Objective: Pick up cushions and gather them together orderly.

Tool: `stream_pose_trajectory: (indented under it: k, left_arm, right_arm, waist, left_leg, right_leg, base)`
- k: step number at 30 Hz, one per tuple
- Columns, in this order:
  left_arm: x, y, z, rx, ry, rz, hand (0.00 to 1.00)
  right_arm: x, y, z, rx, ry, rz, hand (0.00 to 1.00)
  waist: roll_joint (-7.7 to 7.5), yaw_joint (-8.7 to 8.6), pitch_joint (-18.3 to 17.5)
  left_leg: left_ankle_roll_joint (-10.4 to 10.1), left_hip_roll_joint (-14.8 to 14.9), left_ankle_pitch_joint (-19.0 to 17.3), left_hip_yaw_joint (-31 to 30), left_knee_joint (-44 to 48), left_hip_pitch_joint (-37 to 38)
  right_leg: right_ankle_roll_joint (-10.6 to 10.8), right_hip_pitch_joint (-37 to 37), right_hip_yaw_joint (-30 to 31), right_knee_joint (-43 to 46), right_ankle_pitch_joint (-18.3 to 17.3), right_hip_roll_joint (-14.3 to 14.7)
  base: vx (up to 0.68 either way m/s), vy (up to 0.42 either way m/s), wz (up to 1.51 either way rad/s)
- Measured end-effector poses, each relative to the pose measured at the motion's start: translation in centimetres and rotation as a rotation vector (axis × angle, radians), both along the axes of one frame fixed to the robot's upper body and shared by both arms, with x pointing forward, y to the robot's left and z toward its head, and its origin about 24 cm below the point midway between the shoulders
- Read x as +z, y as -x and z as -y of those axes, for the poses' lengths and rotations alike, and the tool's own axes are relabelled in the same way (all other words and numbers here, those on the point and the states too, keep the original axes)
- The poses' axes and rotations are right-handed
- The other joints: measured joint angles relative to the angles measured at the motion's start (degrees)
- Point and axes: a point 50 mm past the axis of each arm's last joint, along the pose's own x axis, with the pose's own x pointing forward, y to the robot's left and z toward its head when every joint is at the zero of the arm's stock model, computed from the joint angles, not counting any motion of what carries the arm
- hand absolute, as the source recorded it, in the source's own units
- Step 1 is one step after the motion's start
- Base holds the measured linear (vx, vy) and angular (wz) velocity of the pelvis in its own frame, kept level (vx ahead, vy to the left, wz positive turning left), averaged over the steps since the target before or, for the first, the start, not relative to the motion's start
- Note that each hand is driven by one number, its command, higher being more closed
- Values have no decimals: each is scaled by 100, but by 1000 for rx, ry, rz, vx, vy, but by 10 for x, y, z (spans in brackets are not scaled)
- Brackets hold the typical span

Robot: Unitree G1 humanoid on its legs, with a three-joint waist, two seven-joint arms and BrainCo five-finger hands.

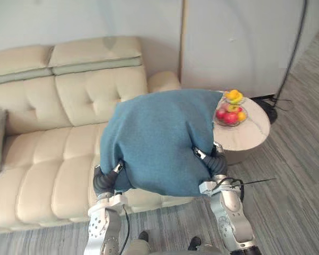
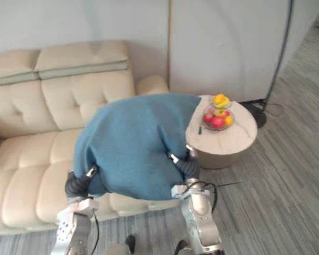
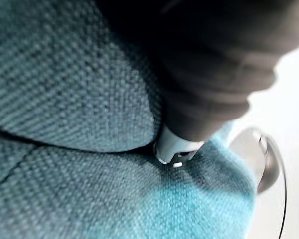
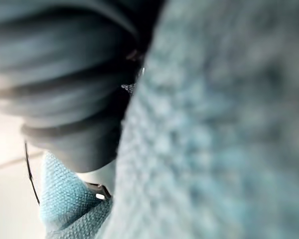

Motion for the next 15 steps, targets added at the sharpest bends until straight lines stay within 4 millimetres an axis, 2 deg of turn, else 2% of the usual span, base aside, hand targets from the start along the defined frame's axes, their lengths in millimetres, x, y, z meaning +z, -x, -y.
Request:
stream_pose_trajectory:
  k: [2, 3, 4, 5, 7, 10, 12, 13, 14, 15]
  left_arm:
    - [-5, 0, 3, -8, 11, -20, 100]
    - [-10, 1, 4, -15, 16, -41, 100]
    - [-14, 1, 4, -21, 13, -62, 100]
    - [-16, 2, 3, -23, 7, -70, 100]
    - [-26, 0, -1, -35, -19, -112, 100]
    - [-33, -5, 0, -57, -33, -142, 100]
    - [-34, -6, 3, -73, -33, -145, 100]
    - [-34, -6, 4, -83, -37, -147, 100]
    - [-36, -8, 4, -97, -52, -153, 100]
    - [-38, -7, 2, -101, -68, -164, 100]
  right_arm:
    - [1, -2, 2, -15, 10, 2, 100]
    - [0, -3, 4, -27, 34, 0, 100]
    - [-5, -5, 4, -33, 41, -22, 100]
    - [-8, -5, 3, -33, 42, -33, 100]
    - [-15, -15, -1, -36, 65, -72, 100]
    - [-19, -20, 1, -53, 76, -95, 100]
    - [-27, -20, 6, -72, 84, -131, 100]
    - [-33, -20, 9, -81, 87, -155, 100]
    - [-39, -20, 11, -89, 91, -189, 100]
    - [-44, -19, 12, -90, 94, -214, 100]
  waist:
    - [-11, -5, -10]
    - [-9, -25, -45]
    - [-69, -85, -120]
    - [-118, -94, -155]
    - [-356, -104, -279]
    - [-426, -103, -333]
    - [-385, -100, -340]
    - [-368, -82, -344]
    - [-275, -139, -260]
    - [-231, -206, -228]
  left_leg:
    - [-141, 70, 86, 274, -21, 4]
    - [-367, 84, 223, 640, 35, 7]
    - [-555, -5, 195, 945, 140, 47]
    - [-565, -49, 151, 1009, 175, 29]
    - [-419, -287, -140, 1099, 557, -108]
    - [-236, -512, -515, 1153, 983, -219]
    - [-110, -582, -709, 1187, 1200, -259]
    - [-48, -633, -765, 1239, 1213, -240]
    - [72, -696, -833, 1265, 1091, -41]
    - [102, -666, -851, 1220, 1054, 90]
  right_leg:
    - [180, 90, -67, -29, 23, -226]
    - [346, 189, -70, -154, 117, -361]
    - [509, 335, -6, -443, 273, -463]
    - [550, 377, 39, -586, 349, -473]
    - [641, 657, 283, -1274, 813, -529]
    - [852, 717, 315, -1418, 1237, -773]
    - [860, 533, 376, -1035, 1263, -962]
    - [740, 302, 398, -622, 1264, -1106]
    - [33, -130, 624, 253, 1130, -1191]
    - [183, -303, 1110, 835, 695, -976]
  base:
    - [69, 275, 55]
    - [145, 401, 41]
    - [131, 338, 37]
    - [199, 373, 25]
    - [177, 267, 10]
    - [175, 285, -2]
    - [139, 252, -12]
    - [149, 313, -22]
    - [177, 360, -15]
    - [173, 284, 4]
